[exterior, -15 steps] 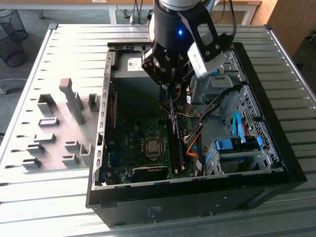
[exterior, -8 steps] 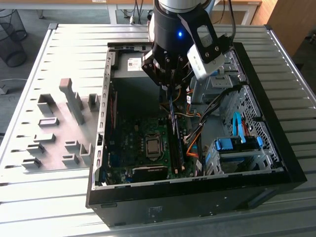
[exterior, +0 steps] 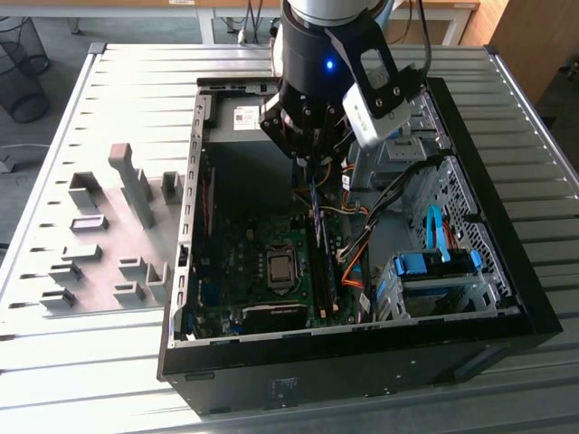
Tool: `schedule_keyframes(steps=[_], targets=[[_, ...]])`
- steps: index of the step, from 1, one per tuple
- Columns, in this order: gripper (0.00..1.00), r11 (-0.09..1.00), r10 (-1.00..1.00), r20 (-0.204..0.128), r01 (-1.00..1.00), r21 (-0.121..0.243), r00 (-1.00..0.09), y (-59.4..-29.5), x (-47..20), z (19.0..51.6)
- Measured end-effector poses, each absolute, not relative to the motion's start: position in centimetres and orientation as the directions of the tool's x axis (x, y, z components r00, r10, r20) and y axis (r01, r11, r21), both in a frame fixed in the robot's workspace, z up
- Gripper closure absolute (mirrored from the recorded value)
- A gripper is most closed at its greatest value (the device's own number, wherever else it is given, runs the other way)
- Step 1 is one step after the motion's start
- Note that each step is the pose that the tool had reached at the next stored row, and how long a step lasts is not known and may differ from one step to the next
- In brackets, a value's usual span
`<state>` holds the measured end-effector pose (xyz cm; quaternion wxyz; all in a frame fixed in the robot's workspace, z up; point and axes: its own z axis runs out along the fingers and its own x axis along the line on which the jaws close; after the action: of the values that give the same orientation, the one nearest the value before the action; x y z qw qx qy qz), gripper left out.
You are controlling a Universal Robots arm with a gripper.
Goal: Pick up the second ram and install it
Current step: 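Insert the second ram into the second slot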
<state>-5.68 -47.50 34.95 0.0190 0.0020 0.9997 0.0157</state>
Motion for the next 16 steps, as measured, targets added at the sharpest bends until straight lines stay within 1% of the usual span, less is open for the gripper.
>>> schedule_keyframes(steps=[16], targets=[[0.86,0.999,0.005,-0.038,0.003,0.032,-0.999,-47.50,-5.68,34.53]])
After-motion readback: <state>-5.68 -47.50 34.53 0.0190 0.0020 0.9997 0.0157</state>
